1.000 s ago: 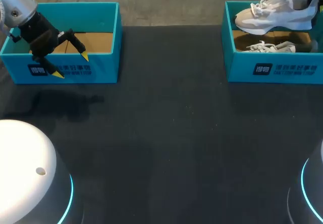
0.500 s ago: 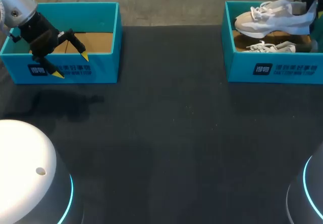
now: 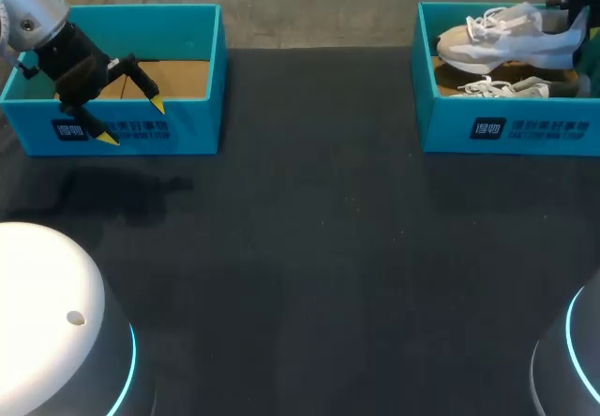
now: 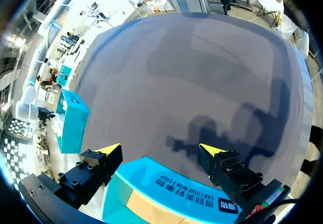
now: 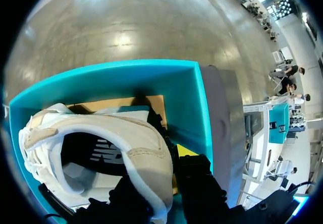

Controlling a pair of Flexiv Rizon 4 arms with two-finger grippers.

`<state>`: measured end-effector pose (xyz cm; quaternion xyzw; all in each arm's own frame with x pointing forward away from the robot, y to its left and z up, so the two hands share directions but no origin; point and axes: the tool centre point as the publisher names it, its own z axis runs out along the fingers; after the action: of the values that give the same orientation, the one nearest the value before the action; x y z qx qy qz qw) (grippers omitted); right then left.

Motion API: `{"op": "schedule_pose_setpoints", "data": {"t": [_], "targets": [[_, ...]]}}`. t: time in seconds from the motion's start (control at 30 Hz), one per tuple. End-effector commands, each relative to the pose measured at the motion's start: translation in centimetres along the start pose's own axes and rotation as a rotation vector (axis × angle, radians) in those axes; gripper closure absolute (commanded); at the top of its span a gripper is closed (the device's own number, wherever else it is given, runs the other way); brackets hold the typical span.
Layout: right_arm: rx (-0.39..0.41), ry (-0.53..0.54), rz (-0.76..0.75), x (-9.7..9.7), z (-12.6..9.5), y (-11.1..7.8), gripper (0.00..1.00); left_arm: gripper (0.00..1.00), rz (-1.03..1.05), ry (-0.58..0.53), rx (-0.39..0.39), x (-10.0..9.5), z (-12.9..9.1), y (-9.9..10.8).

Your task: Take the shoe out of the shoebox, open the shoe tongue, remove and reinsert the insole, then place the shoe into the shoebox

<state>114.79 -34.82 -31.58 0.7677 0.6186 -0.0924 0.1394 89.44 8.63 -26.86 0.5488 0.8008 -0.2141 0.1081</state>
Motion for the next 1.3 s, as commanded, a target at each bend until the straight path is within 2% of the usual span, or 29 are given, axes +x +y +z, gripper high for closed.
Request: {"op": "schedule_pose_setpoints", "data": {"t": [0.03, 0.8, 1.23, 1.27, 1.3], "targets": [[0.016, 0.007, 0.001, 0.4, 1.2, 0.6, 1.0, 0.0, 0.0, 0.002, -0.002, 0.0, -0.1, -0.1], [0.051, 0.013, 0.01, 2.4, 5.4, 0.8, 1.0, 0.0, 0.0, 0.002, -0.002, 0.0, -0.1, -0.1], [0.069, 0.012, 0.024, 2.8, 6.4, 0.6, 1.0, 0.0, 0.0, 0.002, -0.002, 0.0, -0.1, -0.1], [0.07, 0.014, 0.027, 2.7, 6.3, 0.6, 0.87, 0.0, 0.0, 0.002, -0.002, 0.0, -0.1, -0.1], [0.07, 0.015, 0.028, 2.7, 6.3, 0.6, 0.68, 0.0, 0.0, 0.002, -0.002, 0.0, -0.1, -0.1]]}}
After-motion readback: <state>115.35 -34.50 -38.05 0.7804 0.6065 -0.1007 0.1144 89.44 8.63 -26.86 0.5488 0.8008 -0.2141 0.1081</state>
